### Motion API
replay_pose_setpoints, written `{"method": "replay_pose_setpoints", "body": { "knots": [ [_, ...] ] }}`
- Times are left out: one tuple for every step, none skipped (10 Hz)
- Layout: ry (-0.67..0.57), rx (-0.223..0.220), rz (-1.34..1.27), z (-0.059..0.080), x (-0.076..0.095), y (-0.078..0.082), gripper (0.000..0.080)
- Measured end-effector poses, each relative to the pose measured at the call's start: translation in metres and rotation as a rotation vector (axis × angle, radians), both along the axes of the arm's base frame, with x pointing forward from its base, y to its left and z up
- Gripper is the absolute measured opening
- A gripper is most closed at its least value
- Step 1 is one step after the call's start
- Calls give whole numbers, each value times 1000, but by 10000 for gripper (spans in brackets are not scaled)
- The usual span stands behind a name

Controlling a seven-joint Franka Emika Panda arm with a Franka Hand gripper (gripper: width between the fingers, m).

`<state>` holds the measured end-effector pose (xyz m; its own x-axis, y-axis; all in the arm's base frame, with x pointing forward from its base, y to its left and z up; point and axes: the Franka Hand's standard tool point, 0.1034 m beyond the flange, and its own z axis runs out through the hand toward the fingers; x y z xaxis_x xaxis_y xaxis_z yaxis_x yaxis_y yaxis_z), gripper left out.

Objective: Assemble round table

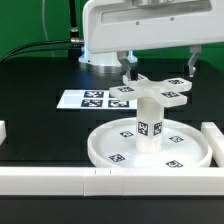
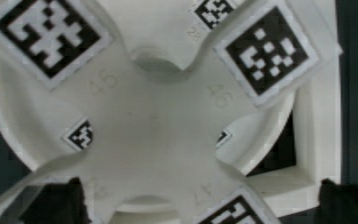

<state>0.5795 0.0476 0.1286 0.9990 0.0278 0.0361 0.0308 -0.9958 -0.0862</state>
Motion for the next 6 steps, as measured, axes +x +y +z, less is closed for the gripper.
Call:
{"method": "replay_pose_setpoints", "body": {
  "knots": [
    [3, -21, 144, 2, 0, 2, 649],
    [0, -36, 274, 3, 3, 3, 649],
    [-3, -36, 307, 2, 2, 1, 649],
    [-7, -39, 374, 1, 2, 0, 649],
    [-12, -41, 450, 1, 2, -1, 649],
    [-16, -42, 504, 1, 2, -1, 649]
  ]
}}
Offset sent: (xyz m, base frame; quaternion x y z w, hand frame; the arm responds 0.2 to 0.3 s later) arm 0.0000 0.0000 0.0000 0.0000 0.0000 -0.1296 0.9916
